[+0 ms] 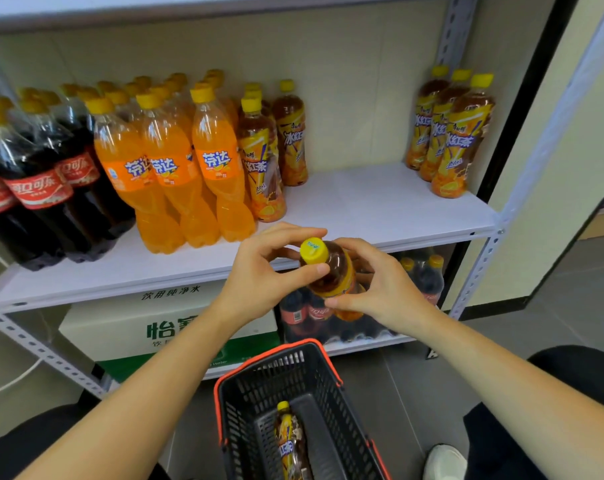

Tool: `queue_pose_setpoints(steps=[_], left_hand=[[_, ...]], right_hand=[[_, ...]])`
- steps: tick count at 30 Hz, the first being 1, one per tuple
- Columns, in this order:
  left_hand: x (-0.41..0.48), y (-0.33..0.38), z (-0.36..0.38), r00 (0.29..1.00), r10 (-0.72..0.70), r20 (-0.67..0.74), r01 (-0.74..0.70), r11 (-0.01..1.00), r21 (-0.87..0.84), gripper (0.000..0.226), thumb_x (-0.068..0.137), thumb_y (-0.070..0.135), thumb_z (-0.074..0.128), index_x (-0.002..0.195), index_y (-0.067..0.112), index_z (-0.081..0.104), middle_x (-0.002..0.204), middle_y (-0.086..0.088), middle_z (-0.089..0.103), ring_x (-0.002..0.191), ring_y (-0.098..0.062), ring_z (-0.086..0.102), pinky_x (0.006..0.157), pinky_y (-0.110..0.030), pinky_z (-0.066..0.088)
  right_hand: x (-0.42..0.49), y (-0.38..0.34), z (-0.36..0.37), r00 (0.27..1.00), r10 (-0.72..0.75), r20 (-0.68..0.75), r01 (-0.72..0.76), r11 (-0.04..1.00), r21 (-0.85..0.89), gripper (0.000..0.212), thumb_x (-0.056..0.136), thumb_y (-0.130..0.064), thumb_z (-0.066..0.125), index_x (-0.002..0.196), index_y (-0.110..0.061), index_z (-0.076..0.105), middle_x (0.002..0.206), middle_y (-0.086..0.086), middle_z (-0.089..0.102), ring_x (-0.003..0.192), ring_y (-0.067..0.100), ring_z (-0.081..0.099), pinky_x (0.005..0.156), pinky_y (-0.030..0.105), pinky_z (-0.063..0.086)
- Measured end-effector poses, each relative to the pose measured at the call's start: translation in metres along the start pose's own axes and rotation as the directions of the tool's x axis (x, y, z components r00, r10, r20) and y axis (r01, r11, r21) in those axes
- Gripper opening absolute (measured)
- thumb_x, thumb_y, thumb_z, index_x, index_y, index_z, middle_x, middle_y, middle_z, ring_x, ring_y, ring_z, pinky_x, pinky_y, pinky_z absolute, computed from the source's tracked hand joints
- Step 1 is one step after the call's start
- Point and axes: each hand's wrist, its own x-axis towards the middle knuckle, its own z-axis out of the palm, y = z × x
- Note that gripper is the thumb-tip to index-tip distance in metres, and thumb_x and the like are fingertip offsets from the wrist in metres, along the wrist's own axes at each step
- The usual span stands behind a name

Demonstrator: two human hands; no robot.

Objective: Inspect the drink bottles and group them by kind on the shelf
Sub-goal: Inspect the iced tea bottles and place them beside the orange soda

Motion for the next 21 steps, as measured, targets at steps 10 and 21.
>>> queue_pose_setpoints(steps=[10, 21], left_hand=[[0.000, 0.006, 0.007, 0.995, 0.000, -0.103, 0.008, 0.997, 0.082, 0.014, 0.084, 0.031, 0.079, 0.096, 0.023, 0.077, 0.092, 0.010, 0.074, 0.090, -0.015, 0.069, 0.068, -0.020, 0.054], [0.008, 0.001, 0.005, 0.976, -0.216, -0.040, 0.203, 0.956, -0.210, 0.019, 0.096, 0.032, 0.062, 0.103, 0.038, 0.078, 0.106, 0.007, 0.074, 0.092, -0.008, 0.066, 0.071, -0.024, 0.055]], right_hand=[[-0.003, -0.001, 0.000, 0.996, -0.056, -0.074, 0.044, 0.987, -0.154, 0.079, 0.065, -0.032, 0.095, 0.129, -0.046, 0.052, 0.125, -0.015, 0.063, 0.118, 0.007, 0.060, 0.101, 0.035, 0.053], [0.005, -0.001, -0.011, 0.999, -0.013, -0.051, 0.007, 0.993, -0.117, 0.077, 0.062, -0.039, 0.095, 0.126, -0.051, 0.054, 0.117, -0.023, 0.065, 0.110, 0.000, 0.062, 0.086, 0.012, 0.050]])
